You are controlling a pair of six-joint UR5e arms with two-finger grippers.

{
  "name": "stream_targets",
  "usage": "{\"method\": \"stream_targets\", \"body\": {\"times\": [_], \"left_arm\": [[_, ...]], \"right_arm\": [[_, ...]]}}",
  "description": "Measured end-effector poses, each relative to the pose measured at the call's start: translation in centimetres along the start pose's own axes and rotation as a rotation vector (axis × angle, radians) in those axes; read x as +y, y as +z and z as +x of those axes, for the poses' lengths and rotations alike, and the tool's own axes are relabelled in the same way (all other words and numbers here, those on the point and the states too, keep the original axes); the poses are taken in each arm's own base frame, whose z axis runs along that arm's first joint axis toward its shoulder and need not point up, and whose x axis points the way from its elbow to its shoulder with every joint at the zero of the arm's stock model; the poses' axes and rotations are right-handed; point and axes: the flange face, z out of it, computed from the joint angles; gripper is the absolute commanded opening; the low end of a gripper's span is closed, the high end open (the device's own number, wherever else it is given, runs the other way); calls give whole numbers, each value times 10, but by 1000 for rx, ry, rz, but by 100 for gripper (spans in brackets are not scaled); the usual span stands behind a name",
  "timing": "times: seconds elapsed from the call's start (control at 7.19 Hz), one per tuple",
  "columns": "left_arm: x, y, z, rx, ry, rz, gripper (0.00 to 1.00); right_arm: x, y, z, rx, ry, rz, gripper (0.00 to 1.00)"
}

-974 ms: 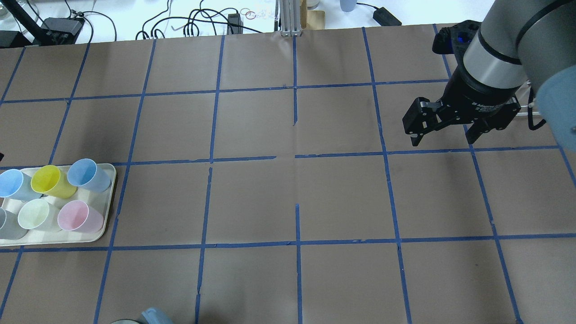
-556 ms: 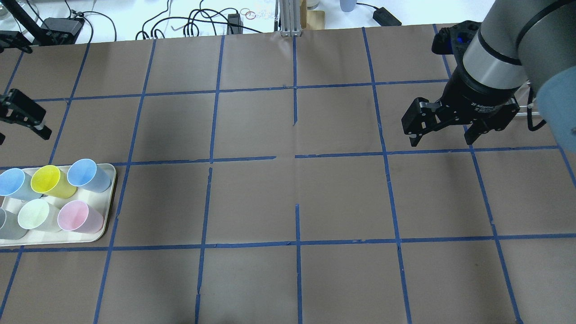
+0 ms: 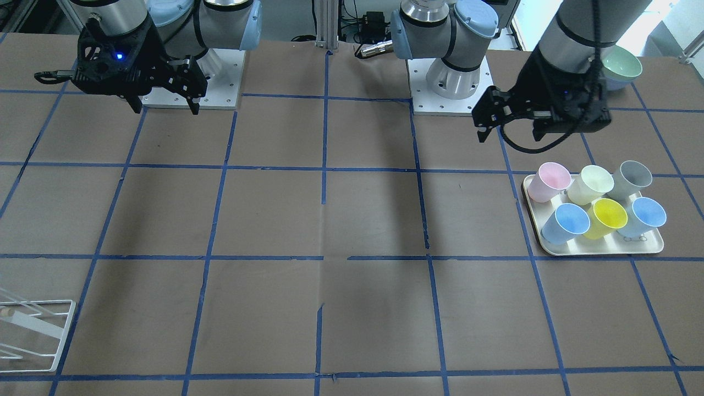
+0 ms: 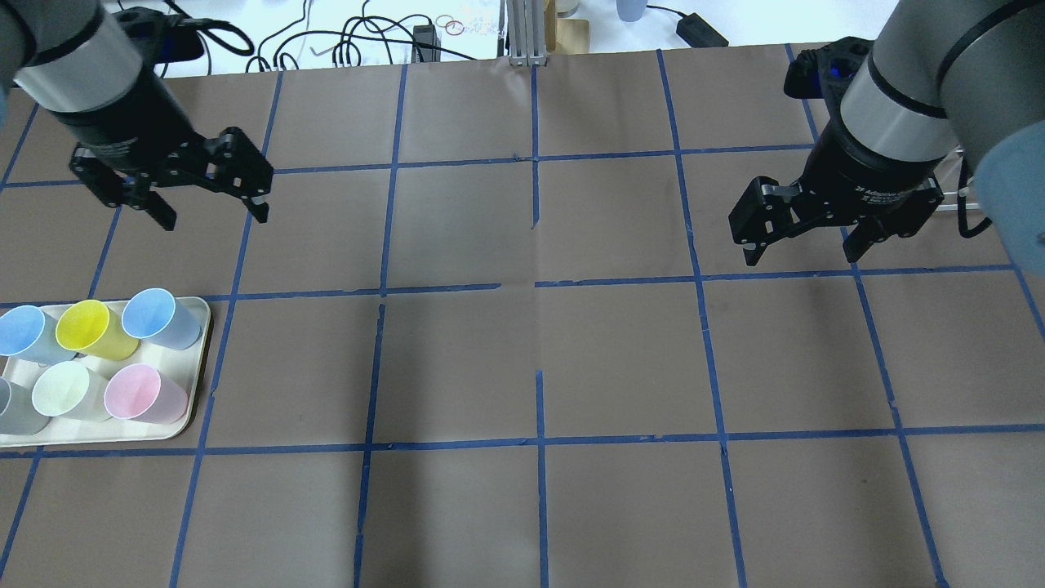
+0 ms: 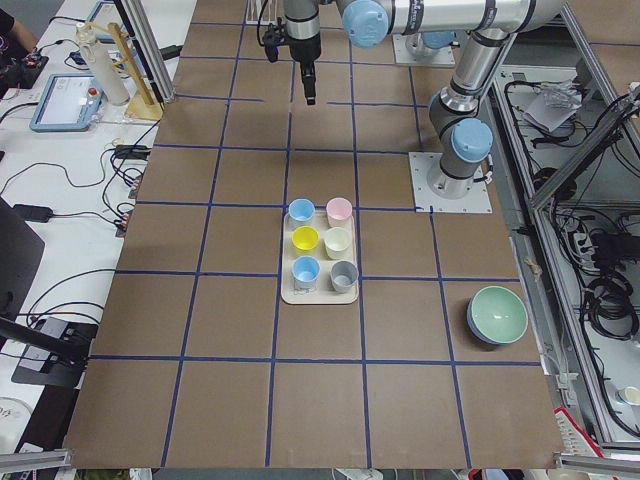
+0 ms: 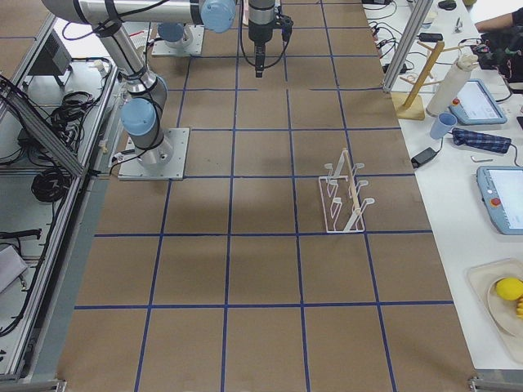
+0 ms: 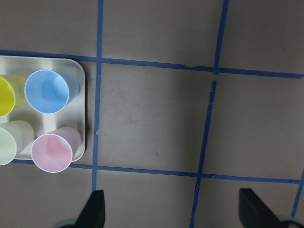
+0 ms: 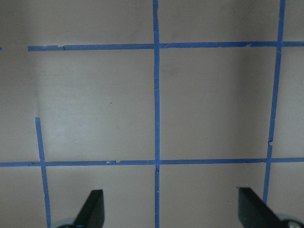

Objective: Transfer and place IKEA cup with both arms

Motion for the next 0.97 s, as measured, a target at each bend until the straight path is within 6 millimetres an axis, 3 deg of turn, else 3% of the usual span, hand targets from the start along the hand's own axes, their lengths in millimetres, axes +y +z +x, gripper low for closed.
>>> {"method": "stream_targets", "body": {"times": [0.28, 0.97], "left_arm": [[5, 3, 34, 30, 55, 17, 100], [8, 2, 42, 46, 61, 22, 100]], "right_arm": [[0, -1, 0, -2, 0, 2, 100], [1, -3, 0, -3, 0, 7, 100]]}}
